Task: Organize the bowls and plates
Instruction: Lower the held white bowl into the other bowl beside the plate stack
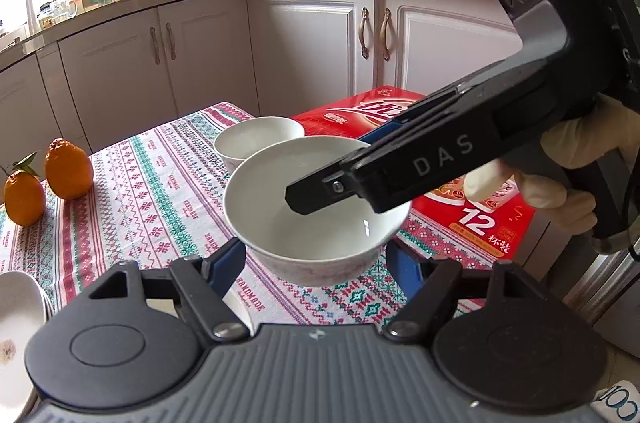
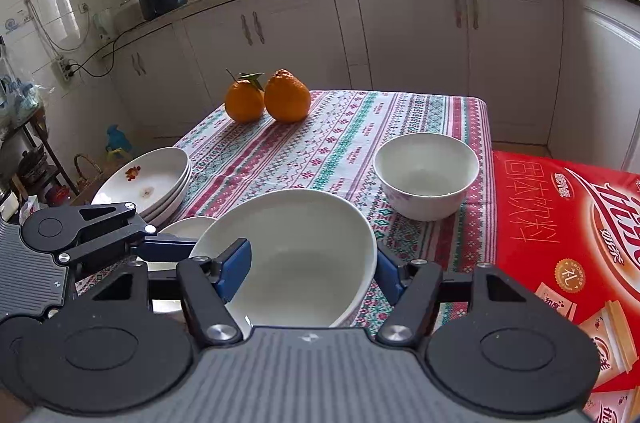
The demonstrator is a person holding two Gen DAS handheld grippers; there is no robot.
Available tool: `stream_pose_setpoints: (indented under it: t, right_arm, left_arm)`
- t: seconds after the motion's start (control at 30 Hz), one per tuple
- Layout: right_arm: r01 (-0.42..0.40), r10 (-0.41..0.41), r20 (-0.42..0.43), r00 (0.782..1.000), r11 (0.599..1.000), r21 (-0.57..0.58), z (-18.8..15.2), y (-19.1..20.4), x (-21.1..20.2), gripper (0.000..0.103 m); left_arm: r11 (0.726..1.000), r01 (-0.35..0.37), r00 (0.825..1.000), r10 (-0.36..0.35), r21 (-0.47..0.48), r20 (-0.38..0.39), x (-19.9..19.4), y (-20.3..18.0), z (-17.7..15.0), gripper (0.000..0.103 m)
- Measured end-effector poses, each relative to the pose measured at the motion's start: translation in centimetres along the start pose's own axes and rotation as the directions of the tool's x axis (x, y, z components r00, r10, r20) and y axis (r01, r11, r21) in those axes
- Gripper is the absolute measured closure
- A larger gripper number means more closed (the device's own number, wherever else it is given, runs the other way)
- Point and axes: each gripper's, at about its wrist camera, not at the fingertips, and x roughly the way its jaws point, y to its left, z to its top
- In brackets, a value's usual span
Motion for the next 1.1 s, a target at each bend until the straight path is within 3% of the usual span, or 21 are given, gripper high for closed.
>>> stream_pose_setpoints:
  t: [0.67, 1.1]
  right_arm:
    - [-0.068, 0.066, -0.026, 0.997, 0.995, -0.076, 1.2, 7.9, 3.3, 0.032]
    - [-0.070, 0.063, -0.081, 0.995, 0.993, -0.091, 1.5, 9.9, 6.8, 0.032]
  left_arm:
    - [0.995, -0.073, 0.997, 0.074, -0.067, 0.025, -5.5, 5.0, -3.5, 0.026]
    - [0.991, -0.079, 0.997, 0.078, -0.104, -0.010, -4.9, 7.6, -5.3, 0.026]
